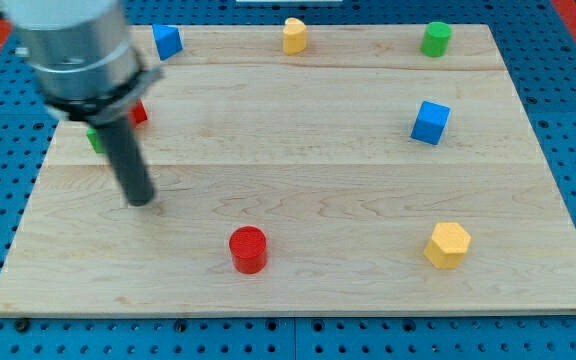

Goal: Move the red star to the bottom left of the board

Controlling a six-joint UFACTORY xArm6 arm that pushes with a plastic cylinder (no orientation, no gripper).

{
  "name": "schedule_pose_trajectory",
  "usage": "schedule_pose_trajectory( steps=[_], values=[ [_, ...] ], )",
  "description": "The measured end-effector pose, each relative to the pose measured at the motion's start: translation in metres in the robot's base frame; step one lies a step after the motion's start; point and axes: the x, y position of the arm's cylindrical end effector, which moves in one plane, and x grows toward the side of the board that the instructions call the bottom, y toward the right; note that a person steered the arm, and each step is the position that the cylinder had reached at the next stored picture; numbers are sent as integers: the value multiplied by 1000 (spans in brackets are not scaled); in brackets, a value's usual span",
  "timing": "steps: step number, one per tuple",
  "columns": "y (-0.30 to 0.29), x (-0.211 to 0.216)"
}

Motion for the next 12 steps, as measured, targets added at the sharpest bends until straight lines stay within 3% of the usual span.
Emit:
schedule_pose_trajectory(
  steps=[4,6,9,11,12],
  values=[
    [-118,-2],
    [-116,-64],
    [-68,-150],
    [61,-110],
    [88,-134]
  ],
)
